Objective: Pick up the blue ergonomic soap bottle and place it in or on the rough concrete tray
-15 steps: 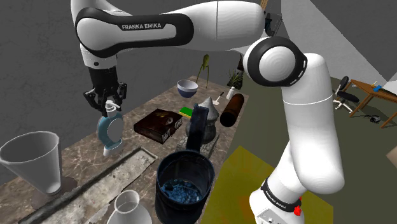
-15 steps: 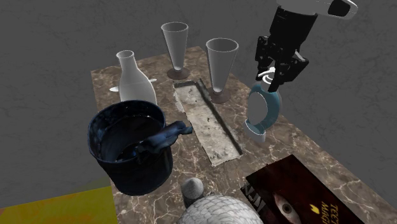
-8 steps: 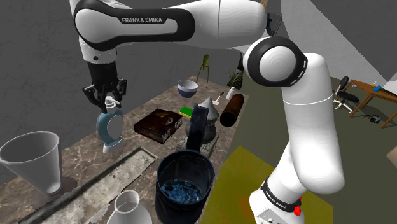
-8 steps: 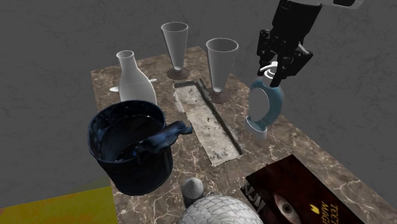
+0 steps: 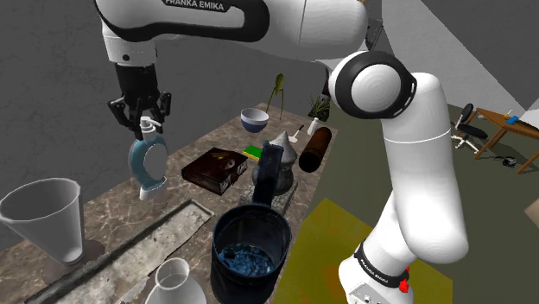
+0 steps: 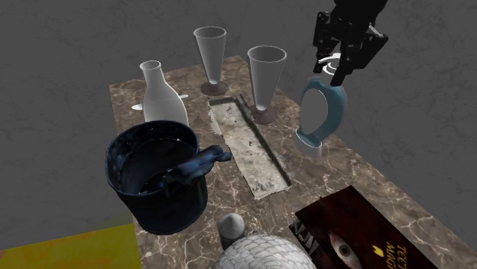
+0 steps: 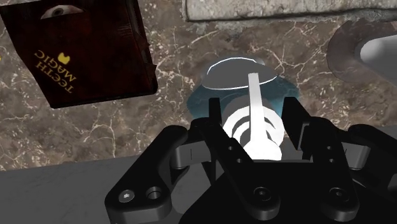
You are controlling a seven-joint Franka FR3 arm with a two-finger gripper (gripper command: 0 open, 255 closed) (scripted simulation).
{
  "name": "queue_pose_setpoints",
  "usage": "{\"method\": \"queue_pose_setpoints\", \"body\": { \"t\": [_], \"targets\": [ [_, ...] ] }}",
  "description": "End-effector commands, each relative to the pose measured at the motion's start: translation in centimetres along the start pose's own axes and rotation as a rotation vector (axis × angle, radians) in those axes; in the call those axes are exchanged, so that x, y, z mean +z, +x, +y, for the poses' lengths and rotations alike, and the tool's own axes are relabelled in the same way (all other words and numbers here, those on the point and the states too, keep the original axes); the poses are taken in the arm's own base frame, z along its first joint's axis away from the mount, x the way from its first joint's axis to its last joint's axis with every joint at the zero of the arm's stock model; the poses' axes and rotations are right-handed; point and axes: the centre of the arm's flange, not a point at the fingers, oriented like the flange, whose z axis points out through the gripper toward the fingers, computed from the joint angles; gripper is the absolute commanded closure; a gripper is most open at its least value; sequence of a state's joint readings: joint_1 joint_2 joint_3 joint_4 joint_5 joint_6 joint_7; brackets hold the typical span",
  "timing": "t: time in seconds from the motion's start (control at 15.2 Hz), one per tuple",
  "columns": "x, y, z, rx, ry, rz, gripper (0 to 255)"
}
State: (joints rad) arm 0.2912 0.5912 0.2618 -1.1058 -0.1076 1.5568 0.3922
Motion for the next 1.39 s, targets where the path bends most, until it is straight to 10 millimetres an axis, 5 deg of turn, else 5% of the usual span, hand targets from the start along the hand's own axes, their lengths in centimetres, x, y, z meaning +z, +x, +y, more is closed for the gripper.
{"method": "queue_pose_setpoints", "body": {
  "t": [0.0,0.66,1.32],
  "targets": [
    [-1.1,-0.2,0.1,0.000,0.000,0.000,255],
    [-6.2,-0.8,0.1,0.000,0.000,0.000,255],
    [-11.3,-9.6,-8.3,0.000,0.000,0.000,255]
  ]
}}
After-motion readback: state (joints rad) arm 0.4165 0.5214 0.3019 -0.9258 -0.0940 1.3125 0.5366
